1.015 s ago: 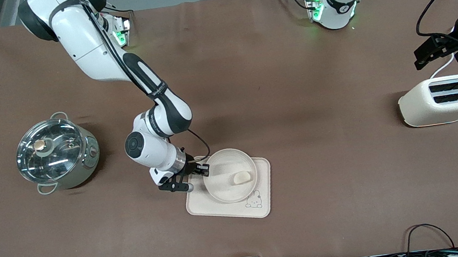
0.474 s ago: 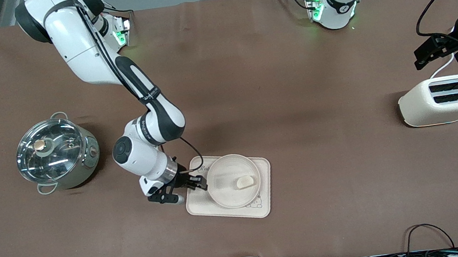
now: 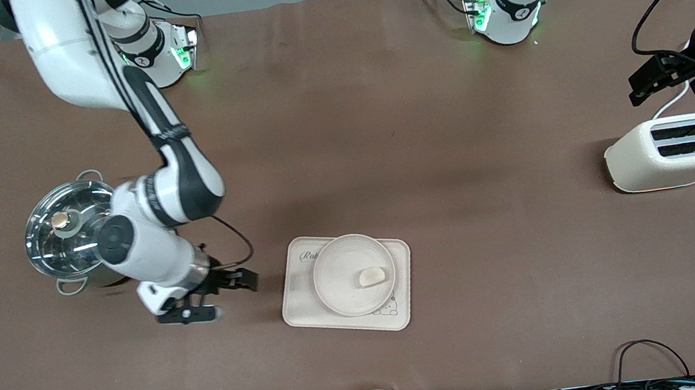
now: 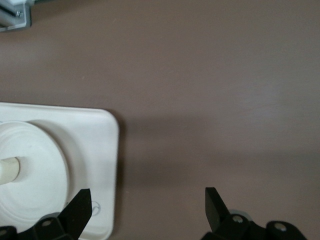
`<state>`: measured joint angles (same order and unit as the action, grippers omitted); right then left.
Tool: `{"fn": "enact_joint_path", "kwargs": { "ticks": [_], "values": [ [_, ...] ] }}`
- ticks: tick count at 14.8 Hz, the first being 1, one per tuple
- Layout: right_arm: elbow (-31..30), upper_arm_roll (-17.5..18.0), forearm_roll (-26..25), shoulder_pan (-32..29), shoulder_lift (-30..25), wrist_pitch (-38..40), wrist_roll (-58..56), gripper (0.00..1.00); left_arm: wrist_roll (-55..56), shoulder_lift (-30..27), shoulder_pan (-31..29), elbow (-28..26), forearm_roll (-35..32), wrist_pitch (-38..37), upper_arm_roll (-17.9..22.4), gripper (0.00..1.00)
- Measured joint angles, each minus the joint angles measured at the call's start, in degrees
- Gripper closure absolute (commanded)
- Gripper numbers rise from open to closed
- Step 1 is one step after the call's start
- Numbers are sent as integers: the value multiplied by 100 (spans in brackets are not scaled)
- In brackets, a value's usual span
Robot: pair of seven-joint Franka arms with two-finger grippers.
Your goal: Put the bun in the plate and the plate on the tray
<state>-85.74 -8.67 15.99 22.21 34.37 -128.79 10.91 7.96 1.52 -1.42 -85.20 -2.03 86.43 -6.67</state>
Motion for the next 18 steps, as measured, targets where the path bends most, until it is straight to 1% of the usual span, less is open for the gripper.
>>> {"fn": "enact_joint_path", "kwargs": {
  "ticks": [2,4,6,8,9,12,14,16,18],
  "values": [
    [-581,-239,-376,-46,-701,98,-291,0,0,-1,1,3,0,0,-1,0],
    [-983,-504,-729,-107,-1349,596,-591,0,-4,-1,18,2,0,0,-20,0],
    [-1119,-697,-899,-276,-1898,1252,-899,0,-4,5,67,-3,0,0,-51,0],
    [-1160,-779,-1235,-489,-2391,1771,-1022,0,-4,16,88,-14,0,0,-107,0],
    [-1166,-788,-1318,-584,-2618,2005,-1047,0,-4,17,89,-16,0,-10,-153,0],
    [-1178,-783,-1401,-663,-3196,2409,-1072,0,-4,12,92,-9,0,-25,-314,0],
    [-1172,-752,-1409,-658,-3510,2667,-1072,0,-4,11,92,-4,0,-25,-333,0],
    [-1117,-736,-1414,-656,-3715,3008,-1072,0,-4,11,89,2,0,-25,-332,0],
    [-989,-734,-1418,-656,-3770,3305,-1083,0,-4,11,89,20,0,-25,-332,0]
  ]
}}
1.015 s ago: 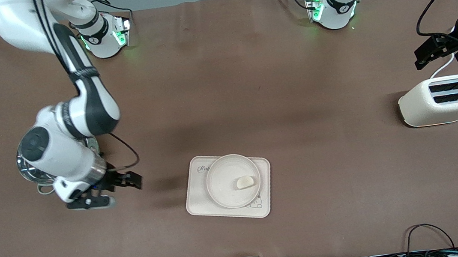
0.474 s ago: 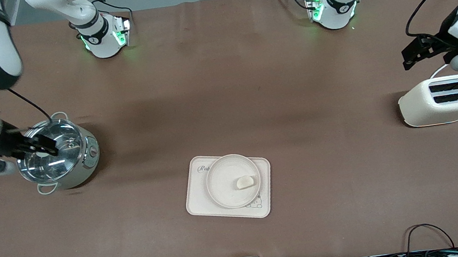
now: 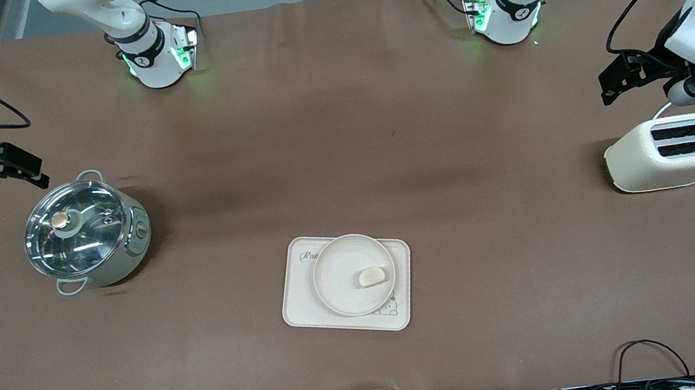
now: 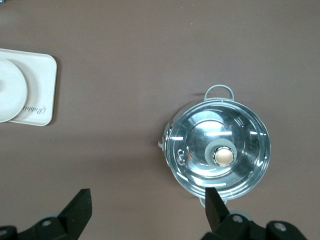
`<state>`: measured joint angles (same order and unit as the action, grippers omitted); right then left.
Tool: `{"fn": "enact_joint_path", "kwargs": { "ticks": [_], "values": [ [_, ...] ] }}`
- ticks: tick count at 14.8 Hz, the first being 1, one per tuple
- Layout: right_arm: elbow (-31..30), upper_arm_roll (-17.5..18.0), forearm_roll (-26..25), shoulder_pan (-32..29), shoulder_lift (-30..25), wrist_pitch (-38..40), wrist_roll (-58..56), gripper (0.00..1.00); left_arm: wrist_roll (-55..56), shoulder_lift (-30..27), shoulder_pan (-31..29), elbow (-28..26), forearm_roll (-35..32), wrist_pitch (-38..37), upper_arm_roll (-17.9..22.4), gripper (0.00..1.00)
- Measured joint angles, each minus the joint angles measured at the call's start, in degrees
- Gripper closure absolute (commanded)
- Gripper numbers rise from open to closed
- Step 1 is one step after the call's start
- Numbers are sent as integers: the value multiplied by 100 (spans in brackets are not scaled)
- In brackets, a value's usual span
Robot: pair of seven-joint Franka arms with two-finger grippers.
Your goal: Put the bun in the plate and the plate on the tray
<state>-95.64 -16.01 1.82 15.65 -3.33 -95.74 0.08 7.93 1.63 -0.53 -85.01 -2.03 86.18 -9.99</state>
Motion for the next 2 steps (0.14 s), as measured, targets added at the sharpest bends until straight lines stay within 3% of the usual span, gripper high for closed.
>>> {"fn": "enact_joint_path", "kwargs": {
  "ticks": [2],
  "values": [
    [131,8,-1,2,1,271,-17,0,0,0,0,35,0,0,0,0]
  ]
}}
